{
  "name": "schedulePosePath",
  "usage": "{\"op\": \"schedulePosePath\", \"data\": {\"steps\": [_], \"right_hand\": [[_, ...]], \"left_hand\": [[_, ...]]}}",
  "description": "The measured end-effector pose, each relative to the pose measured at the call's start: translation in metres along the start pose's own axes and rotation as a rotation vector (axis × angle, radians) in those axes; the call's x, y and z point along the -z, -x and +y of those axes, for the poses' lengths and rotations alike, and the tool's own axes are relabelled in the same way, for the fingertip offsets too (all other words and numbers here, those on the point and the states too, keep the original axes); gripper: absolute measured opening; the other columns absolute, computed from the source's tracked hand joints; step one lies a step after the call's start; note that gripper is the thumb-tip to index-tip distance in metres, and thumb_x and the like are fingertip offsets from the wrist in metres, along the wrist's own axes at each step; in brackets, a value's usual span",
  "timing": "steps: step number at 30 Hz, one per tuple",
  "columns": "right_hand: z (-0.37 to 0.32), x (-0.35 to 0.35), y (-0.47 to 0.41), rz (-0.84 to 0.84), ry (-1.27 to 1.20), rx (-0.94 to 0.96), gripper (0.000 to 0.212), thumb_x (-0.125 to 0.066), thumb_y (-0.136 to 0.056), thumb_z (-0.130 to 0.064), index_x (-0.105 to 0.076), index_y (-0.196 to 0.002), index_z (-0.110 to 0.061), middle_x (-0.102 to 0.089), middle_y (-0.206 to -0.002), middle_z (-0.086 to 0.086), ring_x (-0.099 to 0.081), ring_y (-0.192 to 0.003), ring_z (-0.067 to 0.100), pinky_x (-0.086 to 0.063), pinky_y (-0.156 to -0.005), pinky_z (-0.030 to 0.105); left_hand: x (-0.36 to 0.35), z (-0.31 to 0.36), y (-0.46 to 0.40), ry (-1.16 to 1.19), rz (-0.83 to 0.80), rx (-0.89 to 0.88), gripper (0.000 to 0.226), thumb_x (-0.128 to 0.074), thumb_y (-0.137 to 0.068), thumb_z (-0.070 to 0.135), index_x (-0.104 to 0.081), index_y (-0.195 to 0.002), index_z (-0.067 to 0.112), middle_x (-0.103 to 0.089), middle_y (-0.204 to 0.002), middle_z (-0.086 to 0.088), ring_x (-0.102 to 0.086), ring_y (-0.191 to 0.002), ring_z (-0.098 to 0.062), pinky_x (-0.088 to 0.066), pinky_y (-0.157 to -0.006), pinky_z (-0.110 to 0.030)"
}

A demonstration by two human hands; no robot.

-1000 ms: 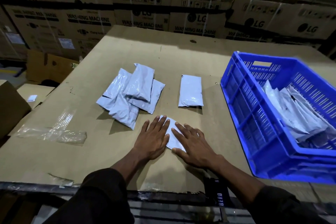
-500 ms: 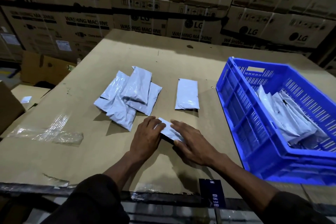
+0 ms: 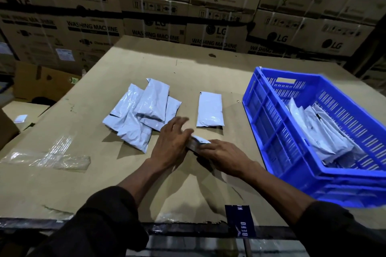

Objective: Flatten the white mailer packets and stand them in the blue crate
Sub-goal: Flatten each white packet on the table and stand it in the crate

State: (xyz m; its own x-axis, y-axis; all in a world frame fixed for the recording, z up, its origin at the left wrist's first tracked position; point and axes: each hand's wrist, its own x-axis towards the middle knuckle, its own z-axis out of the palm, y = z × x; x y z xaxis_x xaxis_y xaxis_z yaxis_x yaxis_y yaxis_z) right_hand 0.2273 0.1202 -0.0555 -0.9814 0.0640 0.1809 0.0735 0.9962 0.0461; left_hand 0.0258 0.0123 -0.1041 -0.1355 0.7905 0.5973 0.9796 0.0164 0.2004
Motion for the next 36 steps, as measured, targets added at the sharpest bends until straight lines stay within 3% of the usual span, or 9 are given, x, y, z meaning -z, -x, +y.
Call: {"op": "schedulePosePath", "data": {"steps": [2,5,17,20,23,25,32,36], "right_hand": [[0.006,0.001,0.004,0.048,-0.018,-0.026,0.033,-0.065,-0.082,-0.007,-0.069,-0.113,-0.014,-0.066,-0.124,0.000,-0.068,-0.091,0.032,-0.057,-0.058,0.043],[0.014,0.005,0.009,0.152,-0.058,-0.106,0.055,-0.071,-0.066,0.010,-0.069,-0.117,-0.009,-0.067,-0.127,0.004,-0.071,-0.096,0.029,-0.060,-0.064,0.040],[0.078,0.112,0.035,0.632,0.020,-0.262,0.032,-0.061,-0.086,0.008,-0.071,-0.114,-0.002,-0.069,-0.125,0.009,-0.070,-0.108,0.023,-0.056,-0.089,0.035],[0.109,0.144,0.056,0.701,0.090,-0.334,0.030,-0.061,-0.087,0.007,-0.071,-0.114,-0.001,-0.069,-0.124,0.010,-0.070,-0.107,0.023,-0.055,-0.092,0.034],[0.141,0.166,0.086,0.752,0.168,-0.389,0.027,-0.059,-0.088,0.005,-0.072,-0.111,0.000,-0.070,-0.122,0.012,-0.070,-0.106,0.022,-0.048,-0.098,0.021],[0.160,0.174,0.107,0.761,0.195,-0.429,0.027,-0.057,-0.087,0.004,-0.071,-0.110,0.001,-0.070,-0.121,0.014,-0.070,-0.104,0.023,-0.046,-0.097,0.018],[0.219,0.140,0.179,0.526,0.214,-0.543,0.032,-0.054,-0.083,-0.004,-0.069,-0.111,-0.005,-0.072,-0.117,0.014,-0.073,-0.092,0.037,-0.059,-0.073,0.049],[0.236,0.122,0.199,0.420,0.198,-0.535,0.036,-0.069,-0.074,0.010,-0.072,-0.107,-0.004,-0.073,-0.115,0.014,-0.074,-0.085,0.037,-0.061,-0.068,0.047]], "left_hand": [[-0.003,0.011,0.008,0.038,0.086,0.135,0.056,-0.064,-0.090,0.012,-0.051,-0.144,0.009,-0.038,-0.156,-0.024,-0.040,-0.142,-0.043,-0.037,-0.111,-0.050],[-0.012,0.028,0.029,0.077,0.101,0.195,0.067,-0.065,-0.094,0.016,-0.036,-0.155,0.010,-0.028,-0.162,-0.021,-0.035,-0.146,-0.040,-0.036,-0.113,-0.049],[-0.064,0.073,0.022,0.109,-0.141,0.120,0.078,-0.076,-0.081,0.024,-0.040,-0.150,0.013,-0.037,-0.155,-0.021,-0.055,-0.122,-0.040,-0.053,-0.090,-0.050],[-0.080,0.083,0.011,0.062,-0.206,0.100,0.067,-0.066,-0.088,0.028,-0.042,-0.148,0.013,-0.041,-0.154,-0.021,-0.056,-0.121,-0.039,-0.050,-0.093,-0.052],[-0.093,0.100,-0.001,0.027,-0.240,0.135,0.054,-0.053,-0.094,0.031,-0.049,-0.145,0.015,-0.047,-0.150,-0.019,-0.057,-0.121,-0.037,-0.047,-0.096,-0.056],[-0.103,0.113,-0.009,-0.005,-0.262,0.138,0.050,-0.048,-0.096,0.032,-0.054,-0.142,0.014,-0.051,-0.147,-0.018,-0.057,-0.122,-0.036,-0.046,-0.098,-0.058],[-0.125,0.138,-0.031,-0.067,-0.321,0.167,0.048,-0.046,-0.098,0.035,-0.055,-0.141,0.015,-0.049,-0.147,-0.014,-0.053,-0.127,-0.032,-0.042,-0.100,-0.058],[-0.133,0.144,-0.036,-0.114,-0.317,0.176,0.052,-0.041,-0.095,0.037,-0.056,-0.138,0.014,-0.054,-0.139,-0.012,-0.055,-0.120,-0.033,-0.041,-0.098,-0.059]]}}
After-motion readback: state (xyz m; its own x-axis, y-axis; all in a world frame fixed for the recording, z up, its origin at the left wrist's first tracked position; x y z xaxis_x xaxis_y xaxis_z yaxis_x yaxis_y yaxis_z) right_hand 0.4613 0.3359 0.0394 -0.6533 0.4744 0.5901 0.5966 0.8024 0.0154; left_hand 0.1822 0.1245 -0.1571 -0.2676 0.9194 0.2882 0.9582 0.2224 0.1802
